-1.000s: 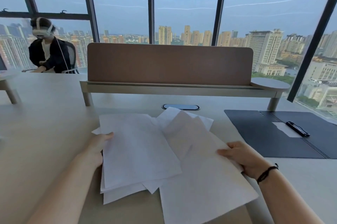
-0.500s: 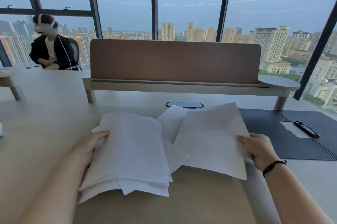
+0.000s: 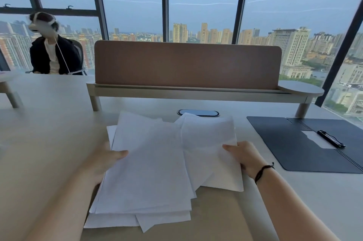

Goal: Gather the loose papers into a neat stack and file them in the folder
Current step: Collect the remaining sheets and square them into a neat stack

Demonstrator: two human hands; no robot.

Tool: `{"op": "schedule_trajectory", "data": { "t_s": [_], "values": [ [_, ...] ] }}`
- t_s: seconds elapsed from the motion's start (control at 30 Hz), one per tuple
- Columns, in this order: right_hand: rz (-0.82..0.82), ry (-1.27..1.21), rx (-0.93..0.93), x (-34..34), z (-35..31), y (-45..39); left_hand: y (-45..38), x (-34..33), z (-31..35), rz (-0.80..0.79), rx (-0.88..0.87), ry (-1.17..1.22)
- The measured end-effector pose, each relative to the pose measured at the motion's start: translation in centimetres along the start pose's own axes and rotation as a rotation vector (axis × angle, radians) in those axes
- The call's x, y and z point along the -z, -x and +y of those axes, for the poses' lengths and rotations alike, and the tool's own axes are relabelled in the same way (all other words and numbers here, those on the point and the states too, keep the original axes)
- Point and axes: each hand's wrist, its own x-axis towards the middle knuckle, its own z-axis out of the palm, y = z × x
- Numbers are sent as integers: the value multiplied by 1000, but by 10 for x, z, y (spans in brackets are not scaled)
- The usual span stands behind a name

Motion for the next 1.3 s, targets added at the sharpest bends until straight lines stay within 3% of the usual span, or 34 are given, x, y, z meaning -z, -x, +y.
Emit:
{"op": "schedule_trajectory", "data": {
  "t_s": [0.13,0.27,0.4,0.57,0.7,0.83,0.97,1.1,1.2,1.3],
  "values": [
    [169,-110,49,-4,-15,-7,-2,2,1,7,-39,148],
    [121,-266,-23,-9,-32,-2,-8,8,-2,14,-56,276],
    [73,-298,41,-19,-31,2,-3,2,2,-100,-22,459],
    [-142,-517,2,-21,-18,1,-4,-1,0,-93,-23,457],
    [-111,-525,-20,-15,-11,0,-10,3,-5,-72,-21,475],
    [209,-485,70,5,-6,-4,-16,8,-7,-4,5,441],
    [391,-720,107,36,-14,-6,-20,12,-8,92,-4,335],
    [383,-705,134,40,-24,-1,-11,-1,2,177,-64,58],
    [236,-600,151,21,-31,8,-7,-5,5,133,-52,-83],
    [88,-342,213,-21,-28,11,-9,-5,4,122,4,-123]
  ]
}}
